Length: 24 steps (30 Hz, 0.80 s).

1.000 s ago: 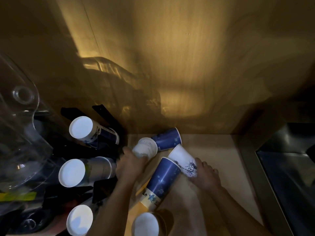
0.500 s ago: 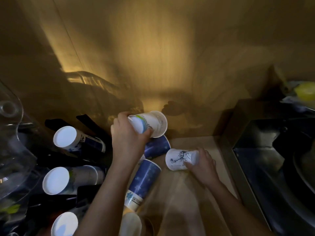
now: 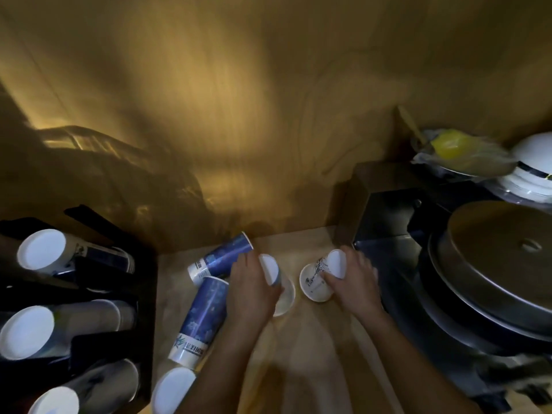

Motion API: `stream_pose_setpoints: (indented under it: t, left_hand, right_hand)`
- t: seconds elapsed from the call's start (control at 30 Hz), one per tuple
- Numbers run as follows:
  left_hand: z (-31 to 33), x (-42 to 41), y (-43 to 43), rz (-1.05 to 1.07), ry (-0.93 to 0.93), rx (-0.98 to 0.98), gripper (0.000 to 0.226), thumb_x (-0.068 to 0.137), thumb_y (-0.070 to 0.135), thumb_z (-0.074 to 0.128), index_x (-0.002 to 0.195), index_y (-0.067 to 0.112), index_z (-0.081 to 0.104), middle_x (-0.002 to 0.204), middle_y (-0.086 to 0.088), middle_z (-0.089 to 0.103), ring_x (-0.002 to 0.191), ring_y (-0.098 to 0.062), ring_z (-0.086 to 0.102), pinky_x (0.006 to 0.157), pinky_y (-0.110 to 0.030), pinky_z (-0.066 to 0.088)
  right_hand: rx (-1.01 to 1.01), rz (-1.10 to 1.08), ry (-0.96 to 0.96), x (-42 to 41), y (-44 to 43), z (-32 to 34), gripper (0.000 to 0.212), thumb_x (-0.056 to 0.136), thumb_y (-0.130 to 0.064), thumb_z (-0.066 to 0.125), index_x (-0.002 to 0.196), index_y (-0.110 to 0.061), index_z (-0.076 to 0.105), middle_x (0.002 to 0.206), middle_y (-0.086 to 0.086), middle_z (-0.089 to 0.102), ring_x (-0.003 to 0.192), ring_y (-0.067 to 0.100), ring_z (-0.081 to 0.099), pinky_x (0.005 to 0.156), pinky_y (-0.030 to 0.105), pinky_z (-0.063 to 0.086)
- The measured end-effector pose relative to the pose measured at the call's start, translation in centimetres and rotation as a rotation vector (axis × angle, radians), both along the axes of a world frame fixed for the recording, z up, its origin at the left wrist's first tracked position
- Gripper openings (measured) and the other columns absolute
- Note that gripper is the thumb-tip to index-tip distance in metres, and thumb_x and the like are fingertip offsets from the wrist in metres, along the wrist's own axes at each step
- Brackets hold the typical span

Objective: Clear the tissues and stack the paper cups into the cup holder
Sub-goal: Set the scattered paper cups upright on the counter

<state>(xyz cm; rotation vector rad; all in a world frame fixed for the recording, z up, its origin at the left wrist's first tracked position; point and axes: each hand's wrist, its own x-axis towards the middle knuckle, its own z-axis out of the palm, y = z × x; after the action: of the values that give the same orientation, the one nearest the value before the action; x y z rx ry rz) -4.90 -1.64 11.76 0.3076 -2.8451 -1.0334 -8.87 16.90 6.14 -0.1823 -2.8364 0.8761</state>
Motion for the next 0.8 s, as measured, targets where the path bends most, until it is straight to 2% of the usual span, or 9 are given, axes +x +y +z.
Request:
stream_pose_setpoints:
  t: [0.17,0.37,0.5,0.57,0.67,0.8]
  left_hand:
    - [-4.6,1.8,0.5,-0.127,-0.089,-0.025,0.072,0.069,0.018,0.076,0.133,0.01,0.042,0.133,-0.007,0.05,0.122,-0.022,0.046,0.1,-0.026,0.033]
    - [-6.3,2.4,0.4,-0.127,-0.087,0.058,0.075,0.069,0.015,0.075,0.135,0.014,0.041,0.137,-0.004,0.049,0.125,-0.02,0.045,0.104,-0.026,0.032]
    - [-6.7,2.8,0.4,0.026,-0.085,0.259,0.083,0.065,0.019,0.08,0.136,0.018,0.038,0.136,-0.003,0.05,0.126,-0.024,0.046,0.108,-0.038,0.037]
    - [-7.1,3.2,0.5,0.076,-0.09,0.37,0.077,0.063,0.023,0.082,0.129,0.022,0.042,0.129,-0.002,0.054,0.12,-0.026,0.051,0.102,-0.046,0.043]
    - [-7.8,3.4,0.3,0.098,-0.084,0.497,0.069,0.055,0.025,0.083,0.116,0.021,0.05,0.116,-0.003,0.061,0.109,-0.026,0.057,0.093,-0.052,0.048]
    - [-8.7,3.3,0.0,0.087,-0.092,0.515,0.07,0.053,0.017,0.086,0.114,0.02,0.053,0.115,-0.005,0.062,0.111,-0.026,0.056,0.096,-0.054,0.044]
  right_hand:
    - [0.048,0.035,0.017,1.0,0.8,0.1,0.058,0.075,-0.04,0.068,0.123,-0.019,0.044,0.127,0.009,0.051,0.118,0.029,0.042,0.094,0.037,0.028]
    - [0.023,0.079,0.032,1.4,1.0,1.1,0.057,0.075,-0.039,0.069,0.122,-0.019,0.045,0.124,0.009,0.051,0.116,0.028,0.042,0.094,0.036,0.028]
    - [-0.1,0.076,0.116,1.7,0.5,4.4,0.059,0.072,-0.038,0.072,0.122,-0.019,0.046,0.123,0.01,0.05,0.113,0.026,0.042,0.096,0.041,0.033]
    - [-0.143,0.103,0.184,2.0,0.2,6.6,0.063,0.072,-0.038,0.072,0.125,-0.019,0.045,0.124,0.008,0.049,0.113,0.024,0.042,0.096,0.043,0.038]
    - [-0.203,0.195,0.246,2.7,-0.3,9.5,0.065,0.073,-0.039,0.071,0.128,-0.022,0.042,0.125,0.003,0.046,0.113,0.017,0.04,0.092,0.035,0.039]
    - [-0.227,0.325,0.274,3.8,-1.7,11.6,0.066,0.072,-0.043,0.07,0.129,-0.028,0.04,0.122,-0.008,0.043,0.115,0.012,0.04,0.09,0.03,0.04]
